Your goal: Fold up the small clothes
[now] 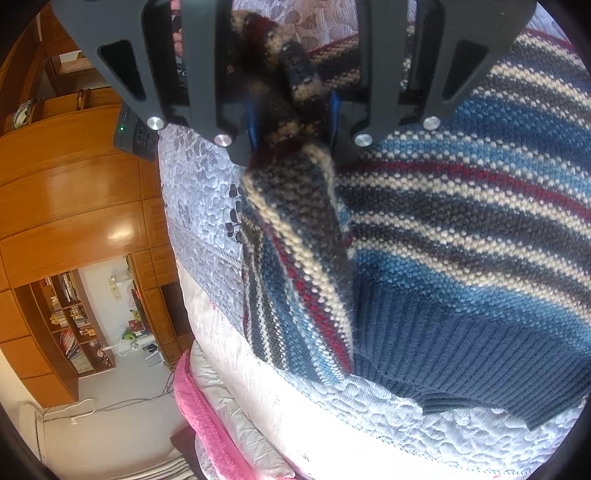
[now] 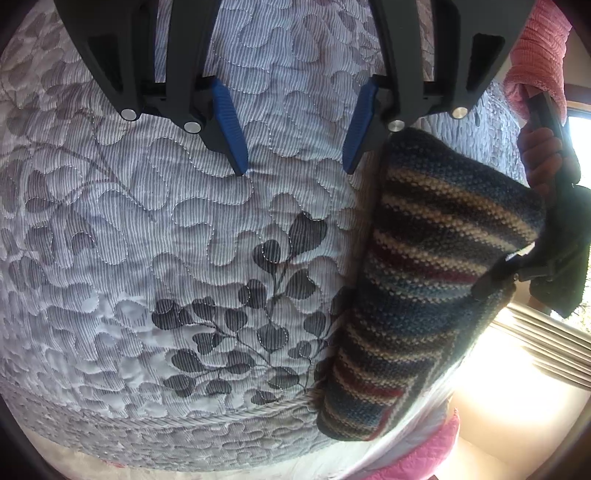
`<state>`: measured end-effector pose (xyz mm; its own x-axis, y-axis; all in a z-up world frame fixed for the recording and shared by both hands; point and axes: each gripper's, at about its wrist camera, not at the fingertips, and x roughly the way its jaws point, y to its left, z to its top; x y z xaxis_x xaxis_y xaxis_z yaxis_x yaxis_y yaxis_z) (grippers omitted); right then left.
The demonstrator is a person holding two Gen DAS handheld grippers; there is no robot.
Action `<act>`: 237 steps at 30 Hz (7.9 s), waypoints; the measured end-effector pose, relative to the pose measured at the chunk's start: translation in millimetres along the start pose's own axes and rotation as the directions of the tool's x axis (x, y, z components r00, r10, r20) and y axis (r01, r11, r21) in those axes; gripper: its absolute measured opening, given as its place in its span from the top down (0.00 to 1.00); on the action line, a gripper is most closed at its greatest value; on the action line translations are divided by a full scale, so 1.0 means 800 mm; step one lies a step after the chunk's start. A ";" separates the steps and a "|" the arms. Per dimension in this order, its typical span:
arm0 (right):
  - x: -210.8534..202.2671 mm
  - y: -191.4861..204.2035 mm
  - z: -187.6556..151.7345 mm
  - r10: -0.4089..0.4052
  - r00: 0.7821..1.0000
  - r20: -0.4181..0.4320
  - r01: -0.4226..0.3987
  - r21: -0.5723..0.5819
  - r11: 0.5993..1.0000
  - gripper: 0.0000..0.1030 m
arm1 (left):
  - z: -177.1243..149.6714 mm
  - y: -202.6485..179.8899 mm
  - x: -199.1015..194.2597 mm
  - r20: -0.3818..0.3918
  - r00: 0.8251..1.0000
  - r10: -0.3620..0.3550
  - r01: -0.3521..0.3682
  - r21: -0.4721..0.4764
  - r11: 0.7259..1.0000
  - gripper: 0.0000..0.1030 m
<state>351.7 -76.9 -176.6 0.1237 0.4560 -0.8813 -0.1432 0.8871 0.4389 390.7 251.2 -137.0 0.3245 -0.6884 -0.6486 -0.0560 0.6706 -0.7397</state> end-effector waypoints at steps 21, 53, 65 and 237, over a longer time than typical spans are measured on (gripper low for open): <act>-0.008 0.088 0.009 0.022 1.000 0.011 -0.021 -0.109 0.994 0.47 | 0.018 0.084 -0.210 0.198 0.980 0.035 -0.027 -0.047 0.999 0.77; 0.056 0.243 0.015 0.162 0.982 -0.092 -0.180 -0.232 0.956 0.39 | -0.035 0.255 -0.292 0.203 0.951 0.233 -0.197 -0.182 0.963 0.54; 0.107 0.258 0.010 0.201 0.971 -0.128 -0.220 -0.156 0.963 0.39 | -0.082 0.247 -0.279 0.162 0.956 0.243 -0.216 -0.172 0.961 0.57; -0.046 0.052 -0.245 0.061 0.990 0.126 -0.076 0.114 0.991 0.59 | -0.339 0.072 -0.121 0.168 0.923 0.345 -0.368 0.131 0.921 0.36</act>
<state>148.5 -70.6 -160.5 0.2375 0.5148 -0.8237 -0.0396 0.8524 0.5214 99.9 281.6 -165.1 0.4389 -0.3576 -0.8243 -0.0476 0.9069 -0.4187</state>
